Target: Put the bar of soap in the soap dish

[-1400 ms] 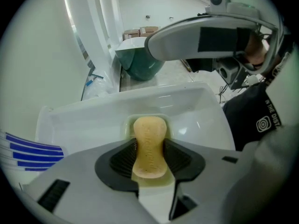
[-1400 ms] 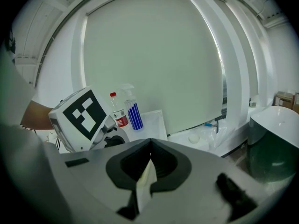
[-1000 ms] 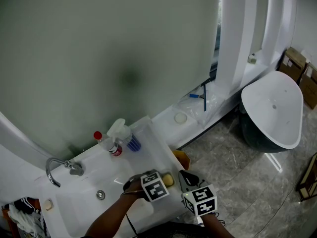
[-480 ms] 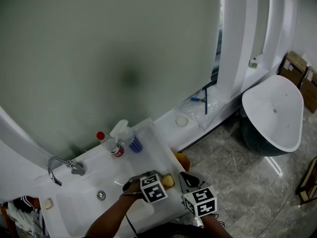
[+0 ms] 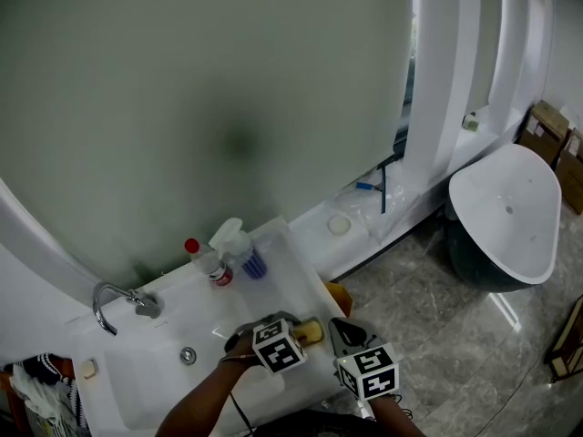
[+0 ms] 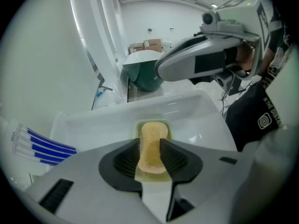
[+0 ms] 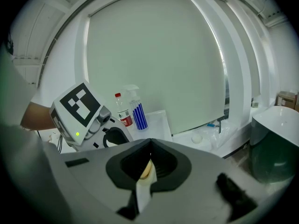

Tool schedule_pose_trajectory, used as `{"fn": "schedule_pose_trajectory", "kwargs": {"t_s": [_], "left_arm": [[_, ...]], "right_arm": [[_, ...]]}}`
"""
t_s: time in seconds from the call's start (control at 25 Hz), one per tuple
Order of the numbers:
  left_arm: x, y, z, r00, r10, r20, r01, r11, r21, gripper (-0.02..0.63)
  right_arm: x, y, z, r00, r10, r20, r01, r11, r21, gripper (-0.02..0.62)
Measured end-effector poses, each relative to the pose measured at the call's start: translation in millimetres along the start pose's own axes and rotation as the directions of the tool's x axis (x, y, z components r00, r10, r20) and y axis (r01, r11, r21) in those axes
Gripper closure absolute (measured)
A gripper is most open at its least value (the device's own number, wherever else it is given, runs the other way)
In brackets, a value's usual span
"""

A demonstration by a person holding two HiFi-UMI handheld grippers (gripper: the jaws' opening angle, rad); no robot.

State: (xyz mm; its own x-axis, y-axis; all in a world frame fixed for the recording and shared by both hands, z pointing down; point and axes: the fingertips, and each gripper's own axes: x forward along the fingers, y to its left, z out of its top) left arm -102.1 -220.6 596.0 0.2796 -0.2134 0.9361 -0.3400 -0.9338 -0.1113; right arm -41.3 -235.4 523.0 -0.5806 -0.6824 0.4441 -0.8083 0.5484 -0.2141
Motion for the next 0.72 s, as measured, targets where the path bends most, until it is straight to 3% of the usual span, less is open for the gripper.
{"fn": "schedule_pose_trajectory", "kwargs": {"t_s": [0.44,0.72], "left_arm": [[-18,-5,0,0.992,0.1,0.072,-0.095,0.994,-0.059,0.533],[-33,-5,2,0.97,0.203,0.132,-0.186,0.974,-0.132,0.571]], "right_arm": [[0,21,-2,0.999,0.047,-0.008,-0.047,0.998,-0.029,0.584],[-7,30,-5,0.998,0.066,-0.011,-0.067,0.997,-0.042,0.584]]}}
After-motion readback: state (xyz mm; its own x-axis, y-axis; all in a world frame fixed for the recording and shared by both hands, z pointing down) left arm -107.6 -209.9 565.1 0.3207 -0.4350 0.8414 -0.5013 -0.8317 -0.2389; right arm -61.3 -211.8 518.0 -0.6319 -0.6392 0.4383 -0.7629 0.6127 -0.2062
